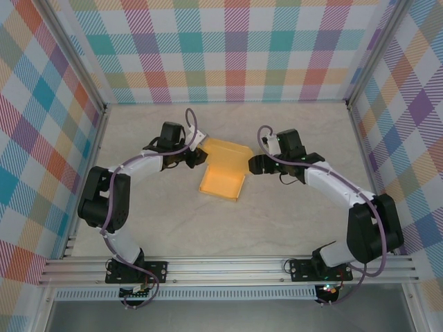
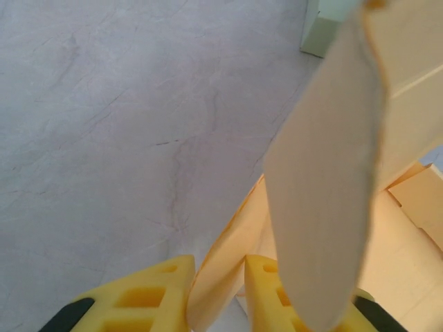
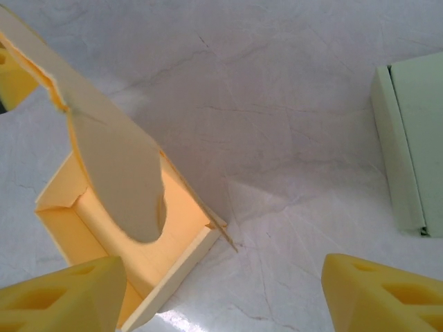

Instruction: Fold the paper box

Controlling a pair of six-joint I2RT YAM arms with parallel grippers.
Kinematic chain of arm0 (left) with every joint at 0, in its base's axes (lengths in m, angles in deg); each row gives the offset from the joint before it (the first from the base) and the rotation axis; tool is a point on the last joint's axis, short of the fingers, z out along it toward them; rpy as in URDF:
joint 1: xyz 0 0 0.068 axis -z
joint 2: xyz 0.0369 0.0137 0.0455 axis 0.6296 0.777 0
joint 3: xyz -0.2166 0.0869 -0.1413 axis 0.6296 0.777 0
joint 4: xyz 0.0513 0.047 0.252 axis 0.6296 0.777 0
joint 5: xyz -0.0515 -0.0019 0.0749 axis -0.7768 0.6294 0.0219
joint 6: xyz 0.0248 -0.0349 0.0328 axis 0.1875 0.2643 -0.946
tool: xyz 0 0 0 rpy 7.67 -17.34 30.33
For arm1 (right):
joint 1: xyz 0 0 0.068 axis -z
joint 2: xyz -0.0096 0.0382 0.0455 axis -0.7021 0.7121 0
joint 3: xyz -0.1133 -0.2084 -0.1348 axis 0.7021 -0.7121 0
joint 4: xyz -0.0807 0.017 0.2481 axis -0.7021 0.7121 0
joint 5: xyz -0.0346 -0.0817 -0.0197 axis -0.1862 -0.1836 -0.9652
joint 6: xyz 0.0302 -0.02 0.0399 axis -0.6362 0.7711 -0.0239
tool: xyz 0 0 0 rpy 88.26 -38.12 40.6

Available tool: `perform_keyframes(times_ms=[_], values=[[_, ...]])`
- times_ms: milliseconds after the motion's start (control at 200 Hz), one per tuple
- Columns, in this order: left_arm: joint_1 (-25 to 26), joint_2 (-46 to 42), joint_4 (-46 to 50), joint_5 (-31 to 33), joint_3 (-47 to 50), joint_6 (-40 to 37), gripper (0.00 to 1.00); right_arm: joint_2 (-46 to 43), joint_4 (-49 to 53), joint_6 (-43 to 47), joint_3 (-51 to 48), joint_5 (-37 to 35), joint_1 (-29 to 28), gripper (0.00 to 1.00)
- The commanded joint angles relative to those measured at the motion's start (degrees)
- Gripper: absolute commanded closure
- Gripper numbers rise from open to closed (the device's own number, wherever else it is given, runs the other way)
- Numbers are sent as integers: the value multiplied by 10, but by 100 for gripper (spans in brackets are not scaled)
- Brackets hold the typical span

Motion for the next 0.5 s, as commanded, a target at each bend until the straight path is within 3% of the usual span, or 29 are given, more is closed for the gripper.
perform_keyframes(times_ms=[0, 320, 495], values=[[-5, -10, 15, -13, -16, -5, 77, 25, -22, 24, 25, 14, 0, 31], [-4, -23, -9, -19, 7, 27, 91, 58, -51, -1, 31, 47, 0, 73], [1, -56, -79, -15, 61, 84, 96, 68, -56, -9, 39, 51, 0, 86]])
